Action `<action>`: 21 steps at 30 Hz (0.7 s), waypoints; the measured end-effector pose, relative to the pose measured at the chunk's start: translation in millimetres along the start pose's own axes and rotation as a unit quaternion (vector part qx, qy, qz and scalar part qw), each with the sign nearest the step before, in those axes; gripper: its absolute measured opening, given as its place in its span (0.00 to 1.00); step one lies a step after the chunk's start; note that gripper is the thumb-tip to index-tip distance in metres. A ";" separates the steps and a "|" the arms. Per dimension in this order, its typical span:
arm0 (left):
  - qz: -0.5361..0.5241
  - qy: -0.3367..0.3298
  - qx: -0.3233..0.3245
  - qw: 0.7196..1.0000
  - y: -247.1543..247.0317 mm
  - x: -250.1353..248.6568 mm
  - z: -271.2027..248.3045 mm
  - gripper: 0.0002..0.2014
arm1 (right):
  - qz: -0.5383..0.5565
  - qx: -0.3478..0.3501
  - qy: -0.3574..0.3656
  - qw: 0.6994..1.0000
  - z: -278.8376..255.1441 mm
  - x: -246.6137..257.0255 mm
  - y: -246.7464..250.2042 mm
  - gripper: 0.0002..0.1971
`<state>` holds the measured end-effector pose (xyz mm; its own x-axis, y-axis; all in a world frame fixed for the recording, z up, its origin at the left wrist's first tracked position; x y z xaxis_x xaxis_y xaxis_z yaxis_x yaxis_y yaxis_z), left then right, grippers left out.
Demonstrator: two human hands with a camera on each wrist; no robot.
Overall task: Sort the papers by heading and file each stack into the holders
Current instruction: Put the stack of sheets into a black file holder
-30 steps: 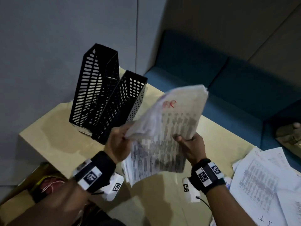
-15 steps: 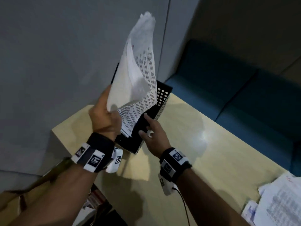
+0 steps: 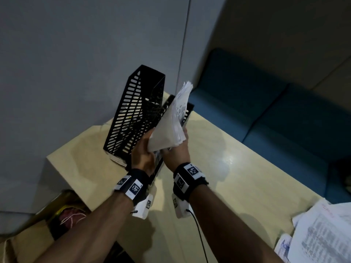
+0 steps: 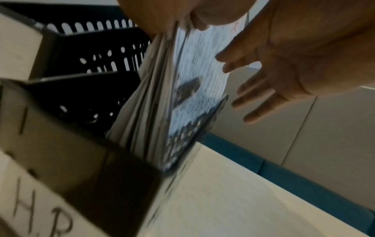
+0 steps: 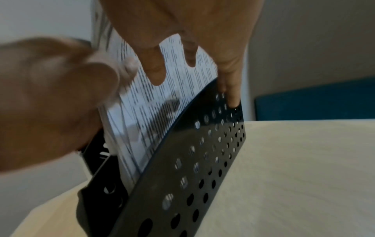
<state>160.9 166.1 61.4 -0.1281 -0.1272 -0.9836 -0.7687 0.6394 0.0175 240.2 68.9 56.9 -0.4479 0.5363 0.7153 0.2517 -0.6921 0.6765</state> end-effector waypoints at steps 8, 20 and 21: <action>0.293 -0.231 0.107 0.922 -21.8 -0.9 -20.7 0.40 | 0.100 0.076 -0.137 0.983 -28.3 -12.0 29.6 0.21; 0.225 -0.398 0.266 0.849 -147.2 -0.2 -185.6 0.27 | 0.101 -0.008 -0.277 0.956 -195.7 -163.7 183.6 0.17; 0.229 -0.379 0.297 0.846 -158.7 11.6 -197.8 0.26 | 0.085 -0.025 -0.300 0.950 -224.3 -182.6 200.8 0.17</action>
<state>157.4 -86.8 82.8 0.2850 0.6158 -0.7345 -0.2672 0.7870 0.5561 180.0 -276.3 22.8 0.1683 0.5831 0.7948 0.2284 -0.8074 0.5440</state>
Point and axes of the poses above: each hand's wrist, its own z-axis towards the middle knuckle, its own y-axis out of the back of the hand, x = y × z, the point moved 7 cm from there along z, towards the middle knuckle, and after that the axes turned 3 degrees about y, right-handed, at the moved point
